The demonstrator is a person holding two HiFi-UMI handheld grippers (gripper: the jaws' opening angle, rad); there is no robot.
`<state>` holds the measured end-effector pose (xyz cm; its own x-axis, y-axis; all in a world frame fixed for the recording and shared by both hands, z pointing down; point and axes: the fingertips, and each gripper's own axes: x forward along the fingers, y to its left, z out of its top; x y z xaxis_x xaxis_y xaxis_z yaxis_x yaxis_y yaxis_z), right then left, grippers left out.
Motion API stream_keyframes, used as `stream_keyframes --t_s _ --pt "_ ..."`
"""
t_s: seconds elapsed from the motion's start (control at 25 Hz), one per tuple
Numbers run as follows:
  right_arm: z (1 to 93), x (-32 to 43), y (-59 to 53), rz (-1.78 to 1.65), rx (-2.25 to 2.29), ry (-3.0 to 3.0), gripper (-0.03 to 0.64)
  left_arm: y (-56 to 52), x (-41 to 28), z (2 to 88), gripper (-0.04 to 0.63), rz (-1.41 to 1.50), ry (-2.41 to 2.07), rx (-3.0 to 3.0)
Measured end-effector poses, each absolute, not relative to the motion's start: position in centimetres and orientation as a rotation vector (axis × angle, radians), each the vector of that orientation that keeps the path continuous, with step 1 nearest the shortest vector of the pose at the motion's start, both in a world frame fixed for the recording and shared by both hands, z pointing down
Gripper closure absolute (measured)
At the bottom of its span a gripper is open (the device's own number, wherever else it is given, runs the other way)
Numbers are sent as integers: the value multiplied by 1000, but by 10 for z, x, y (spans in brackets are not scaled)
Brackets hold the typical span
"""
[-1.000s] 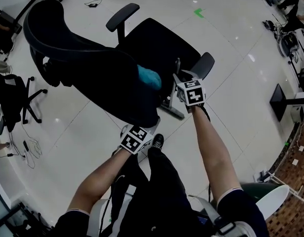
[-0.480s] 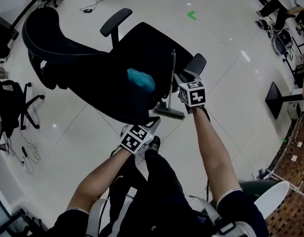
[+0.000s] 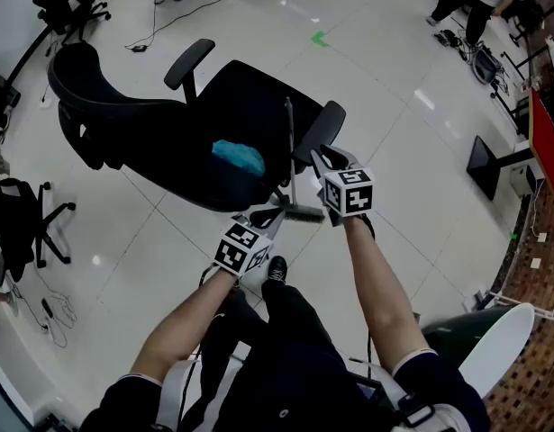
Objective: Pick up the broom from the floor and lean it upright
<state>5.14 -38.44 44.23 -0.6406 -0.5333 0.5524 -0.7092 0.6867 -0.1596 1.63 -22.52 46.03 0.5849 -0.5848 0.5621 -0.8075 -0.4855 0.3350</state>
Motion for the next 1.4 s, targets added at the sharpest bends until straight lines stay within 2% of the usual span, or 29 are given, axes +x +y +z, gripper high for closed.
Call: stream_keyframes --t_s 0.4,0.76,1.4 --pt "370 83 -314 613 1075 -2559 609 -223 32 410 597 412 -1138 2275" --pt "328 88 -242 538 1135 -2573 611 -209 57 350 597 343 -1043 2444" --pt "258 64 -167 467 1333 -2615 612 -167 27 272 597 264 -989 2626"
